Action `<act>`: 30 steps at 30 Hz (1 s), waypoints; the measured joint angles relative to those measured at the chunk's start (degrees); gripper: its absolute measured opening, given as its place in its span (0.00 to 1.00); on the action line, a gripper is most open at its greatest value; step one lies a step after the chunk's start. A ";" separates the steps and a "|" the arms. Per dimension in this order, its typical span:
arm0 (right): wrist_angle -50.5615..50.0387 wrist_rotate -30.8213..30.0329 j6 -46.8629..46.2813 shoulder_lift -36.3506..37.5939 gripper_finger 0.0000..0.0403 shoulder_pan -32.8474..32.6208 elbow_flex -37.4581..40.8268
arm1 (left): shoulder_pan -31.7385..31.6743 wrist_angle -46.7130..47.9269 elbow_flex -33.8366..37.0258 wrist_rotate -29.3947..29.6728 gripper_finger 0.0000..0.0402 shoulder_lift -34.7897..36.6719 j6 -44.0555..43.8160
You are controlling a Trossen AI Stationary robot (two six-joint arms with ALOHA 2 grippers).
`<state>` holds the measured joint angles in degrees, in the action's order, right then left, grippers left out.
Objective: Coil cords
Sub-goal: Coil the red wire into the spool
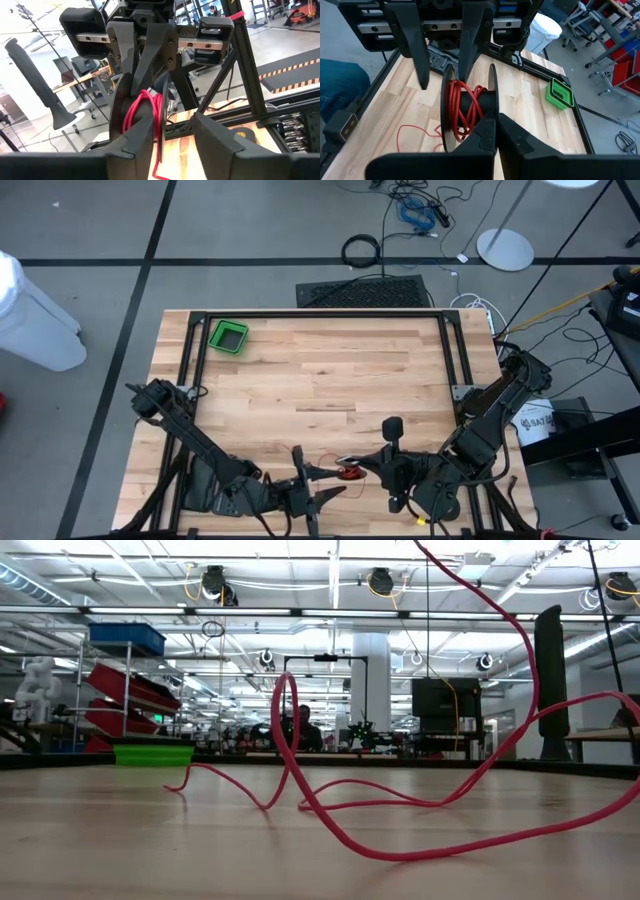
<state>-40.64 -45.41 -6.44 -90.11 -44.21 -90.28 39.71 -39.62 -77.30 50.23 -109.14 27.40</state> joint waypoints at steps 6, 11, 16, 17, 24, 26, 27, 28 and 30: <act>-0.13 -0.34 0.00 -0.02 0.00 0.00 0.00 | -0.49 -0.15 0.00 3.80 0.16 -0.02 0.00; 0.01 -0.31 0.00 0.00 0.00 0.02 0.00 | -0.42 -0.39 0.00 4.53 0.03 -0.02 0.30; -0.05 -0.29 -0.32 0.00 0.00 -0.05 -0.02 | -0.42 -0.42 0.00 4.80 0.03 -0.02 0.65; -0.08 -0.81 -0.68 0.00 0.00 -0.23 -0.02 | -0.35 -0.43 0.00 4.91 0.02 0.02 1.34; -2.32 -7.41 -2.45 0.50 0.09 -2.94 -0.02 | 2.17 -0.55 0.07 7.89 0.01 2.93 1.54; -2.98 -8.33 -4.53 1.17 0.12 -3.90 -0.02 | 3.15 -0.02 0.07 9.30 0.01 4.43 1.96; -3.21 -8.31 -5.30 1.52 0.14 -4.50 -0.02 | 3.75 0.28 0.07 9.84 0.01 5.33 2.50; -3.11 -8.35 -5.92 1.79 0.16 -5.02 -0.04 | 4.36 1.12 0.07 10.20 0.01 6.25 2.97; -2.99 -8.43 -6.21 1.83 0.18 -5.72 -0.07 | 5.26 2.37 0.07 10.64 0.00 8.17 3.05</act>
<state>-43.63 -53.84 -12.64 -88.27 -49.92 -90.35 44.97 -37.25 -77.23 60.88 -100.98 30.44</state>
